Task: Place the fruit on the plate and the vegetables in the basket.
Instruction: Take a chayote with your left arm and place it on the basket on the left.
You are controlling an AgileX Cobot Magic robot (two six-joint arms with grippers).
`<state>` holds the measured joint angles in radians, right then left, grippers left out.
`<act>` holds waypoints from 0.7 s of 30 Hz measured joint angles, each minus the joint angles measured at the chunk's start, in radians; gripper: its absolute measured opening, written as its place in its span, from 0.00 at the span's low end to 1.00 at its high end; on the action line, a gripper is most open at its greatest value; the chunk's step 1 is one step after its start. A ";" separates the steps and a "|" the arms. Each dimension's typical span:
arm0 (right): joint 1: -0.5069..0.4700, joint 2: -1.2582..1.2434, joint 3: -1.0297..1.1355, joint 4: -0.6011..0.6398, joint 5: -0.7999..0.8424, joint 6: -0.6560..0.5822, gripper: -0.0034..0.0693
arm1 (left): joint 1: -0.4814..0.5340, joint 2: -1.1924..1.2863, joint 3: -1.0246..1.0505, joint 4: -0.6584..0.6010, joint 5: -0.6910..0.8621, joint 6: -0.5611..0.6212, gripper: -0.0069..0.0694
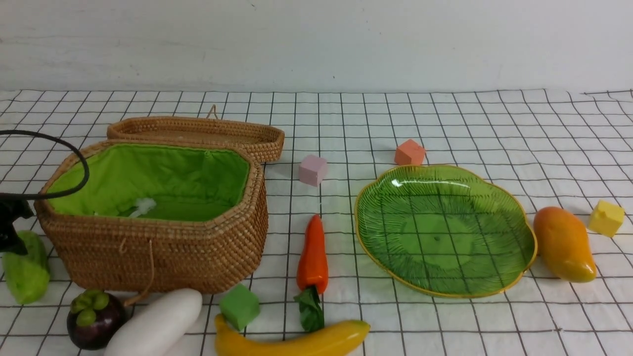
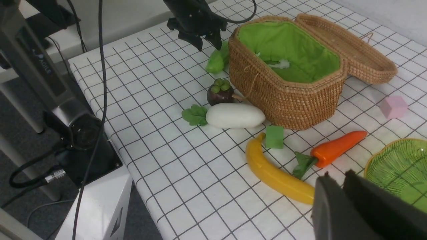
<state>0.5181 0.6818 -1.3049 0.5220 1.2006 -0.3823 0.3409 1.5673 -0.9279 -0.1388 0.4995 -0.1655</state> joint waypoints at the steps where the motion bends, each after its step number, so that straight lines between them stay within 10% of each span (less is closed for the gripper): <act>1: 0.000 0.000 0.000 0.000 0.000 0.000 0.16 | 0.000 0.010 0.000 -0.001 -0.010 0.014 0.76; 21: 0.000 0.000 0.000 0.038 -0.016 -0.002 0.17 | 0.000 0.162 -0.028 -0.053 -0.094 0.100 0.75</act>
<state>0.5181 0.6818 -1.3049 0.5601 1.1841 -0.3843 0.3409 1.7294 -0.9563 -0.1918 0.4060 -0.0650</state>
